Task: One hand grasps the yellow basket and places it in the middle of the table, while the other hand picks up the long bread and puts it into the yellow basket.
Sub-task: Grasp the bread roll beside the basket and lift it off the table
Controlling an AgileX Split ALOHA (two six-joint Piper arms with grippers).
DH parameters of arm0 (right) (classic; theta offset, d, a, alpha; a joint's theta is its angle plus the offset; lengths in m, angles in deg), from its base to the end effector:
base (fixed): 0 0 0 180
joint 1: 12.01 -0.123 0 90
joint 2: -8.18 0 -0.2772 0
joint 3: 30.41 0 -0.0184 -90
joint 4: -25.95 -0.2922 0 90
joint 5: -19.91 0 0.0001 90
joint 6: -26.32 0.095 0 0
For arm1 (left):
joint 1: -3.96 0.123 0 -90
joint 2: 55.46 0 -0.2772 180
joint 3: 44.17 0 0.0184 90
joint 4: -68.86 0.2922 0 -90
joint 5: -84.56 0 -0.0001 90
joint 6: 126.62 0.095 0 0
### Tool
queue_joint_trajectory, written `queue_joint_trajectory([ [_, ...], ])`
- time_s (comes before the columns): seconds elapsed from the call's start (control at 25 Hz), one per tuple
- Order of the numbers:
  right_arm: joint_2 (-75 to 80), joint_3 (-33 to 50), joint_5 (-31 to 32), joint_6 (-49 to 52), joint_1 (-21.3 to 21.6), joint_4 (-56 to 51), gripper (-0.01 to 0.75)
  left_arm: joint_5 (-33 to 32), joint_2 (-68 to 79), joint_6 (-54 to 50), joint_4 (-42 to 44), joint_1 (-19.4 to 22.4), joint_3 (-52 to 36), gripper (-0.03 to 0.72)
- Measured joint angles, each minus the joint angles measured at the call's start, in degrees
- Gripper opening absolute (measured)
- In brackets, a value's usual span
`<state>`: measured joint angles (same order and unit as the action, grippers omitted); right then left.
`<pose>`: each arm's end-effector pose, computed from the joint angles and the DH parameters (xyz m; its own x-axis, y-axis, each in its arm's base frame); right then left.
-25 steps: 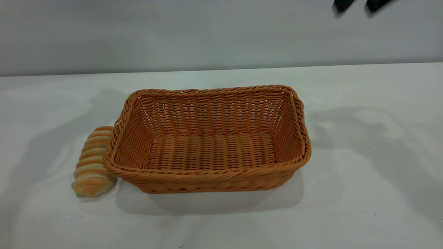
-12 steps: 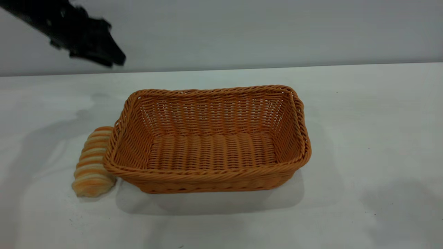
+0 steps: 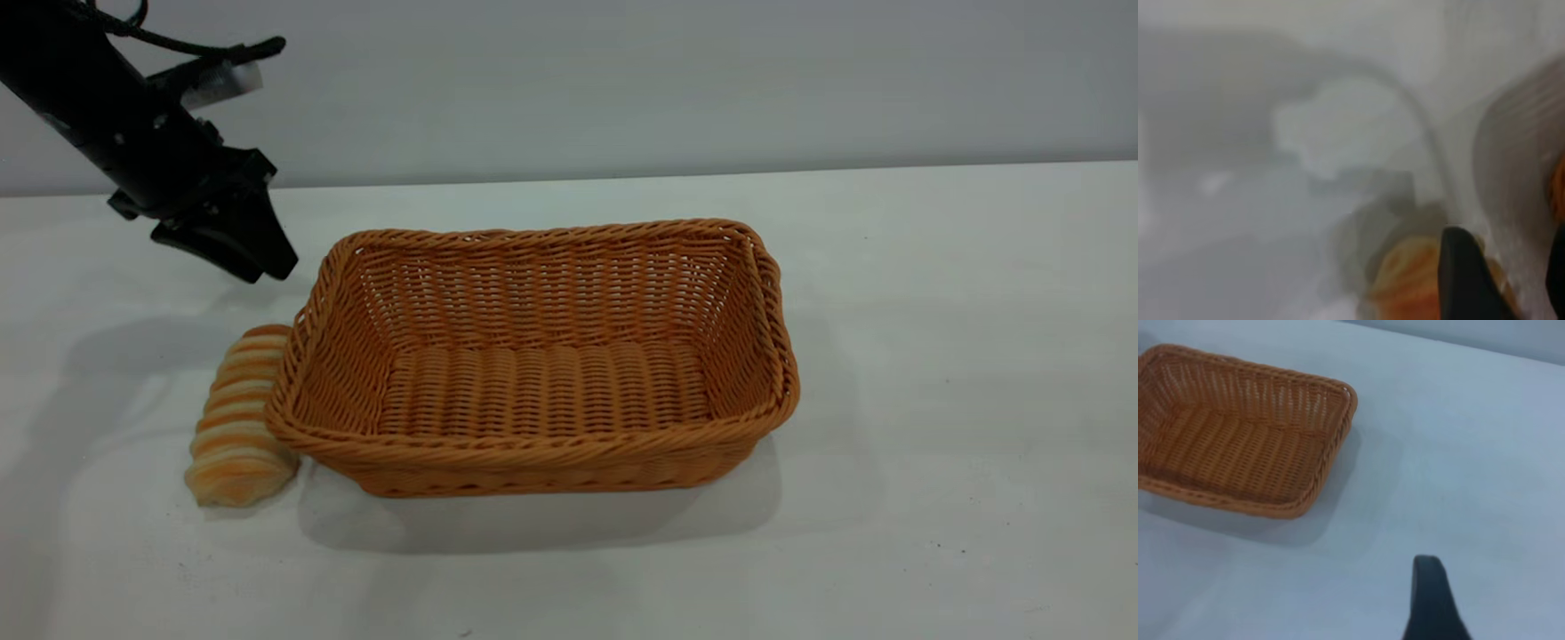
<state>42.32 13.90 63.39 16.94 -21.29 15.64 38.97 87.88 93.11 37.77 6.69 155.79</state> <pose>0.1299 0.0331 0.3058 -0.5063 -0.1154 -0.8546 -0.2803 0.9592 0.0366 0.5010 -0.0112 0.0580 -0.9057 0.2266 -0.3582 0.3307 0.9063 -0.2630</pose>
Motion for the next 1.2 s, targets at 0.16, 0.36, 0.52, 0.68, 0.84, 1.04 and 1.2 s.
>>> queue_joint_trajectory([
  [0.16,-8.26,3.21,4.85,2.11,0.00,2.14,0.469,-2.33,0.35,-1.40,0.81,0.00,0.06,0.370],
  [0.36,-16.34,4.54,10.72,2.57,0.00,3.20,0.441,-4.26,2.77,-3.69,3.44,0.00,0.06,0.370],
  [0.52,-20.22,4.54,12.29,3.19,0.00,3.30,0.423,-4.18,4.15,-5.13,4.77,0.04,0.29,0.370],
  [0.68,-20.99,4.54,12.69,4.27,0.00,3.54,0.423,-4.23,4.93,-5.39,4.77,0.04,0.62,0.370],
  [0.84,-20.99,4.54,12.71,4.46,0.00,3.58,0.422,-4.23,6.40,-7.22,6.04,0.04,0.95,0.311],
  [1.04,-20.99,4.54,12.71,4.51,0.00,3.58,0.420,-4.54,6.43,-7.90,8.96,-0.01,1.22,0.054],
  [1.2,-21.03,4.54,12.76,4.57,0.00,3.58,0.419,-6.22,4.96,-8.08,12.30,-0.01,1.22,0.034],
])
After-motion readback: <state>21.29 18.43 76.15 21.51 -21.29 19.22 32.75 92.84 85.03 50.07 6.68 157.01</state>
